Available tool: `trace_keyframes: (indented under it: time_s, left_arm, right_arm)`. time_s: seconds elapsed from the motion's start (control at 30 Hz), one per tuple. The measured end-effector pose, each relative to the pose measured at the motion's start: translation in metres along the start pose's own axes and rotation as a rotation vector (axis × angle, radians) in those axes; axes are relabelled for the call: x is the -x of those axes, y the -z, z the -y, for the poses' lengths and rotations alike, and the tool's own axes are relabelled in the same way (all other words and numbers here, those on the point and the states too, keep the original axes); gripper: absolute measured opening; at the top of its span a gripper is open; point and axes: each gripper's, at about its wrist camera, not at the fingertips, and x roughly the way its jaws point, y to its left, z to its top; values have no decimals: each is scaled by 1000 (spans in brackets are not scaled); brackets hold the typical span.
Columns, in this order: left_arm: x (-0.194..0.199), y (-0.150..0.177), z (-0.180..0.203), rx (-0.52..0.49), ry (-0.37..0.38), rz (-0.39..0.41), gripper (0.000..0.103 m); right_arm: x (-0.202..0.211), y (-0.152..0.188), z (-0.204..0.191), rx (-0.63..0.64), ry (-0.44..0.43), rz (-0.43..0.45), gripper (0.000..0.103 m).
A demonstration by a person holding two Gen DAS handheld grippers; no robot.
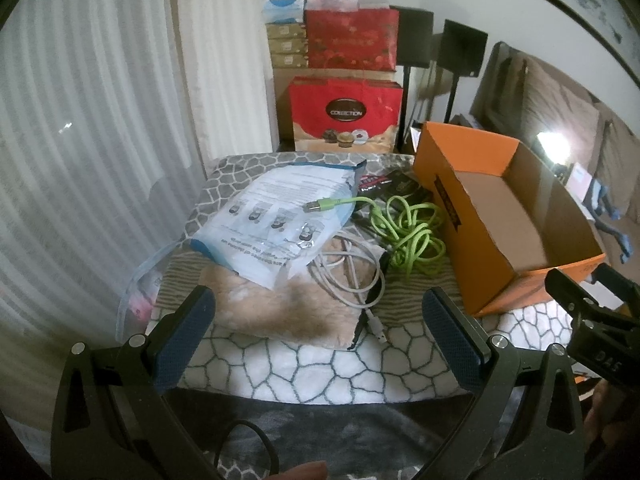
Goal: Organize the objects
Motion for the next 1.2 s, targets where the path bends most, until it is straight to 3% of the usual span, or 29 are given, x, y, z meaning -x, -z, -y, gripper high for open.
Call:
trace_keyframes:
  time_s: [0.33, 0.53, 1.03, 1.2]
  left_arm:
    - [-5, -3, -13, 3, 0, -20, 103]
    - [-18, -5, -41, 35, 1, -47, 103]
    - [-81, 5, -111, 194, 45, -196, 103]
    - [-108, 18, -124, 277, 112, -272, 102]
  right_arm:
    - [-1, 1, -2, 1, 0, 0, 103]
    - [1, 0, -1, 6, -12, 11, 103]
    - [0, -1, -9, 34, -54, 12, 103]
    - [0, -1, -10, 34, -53, 12, 103]
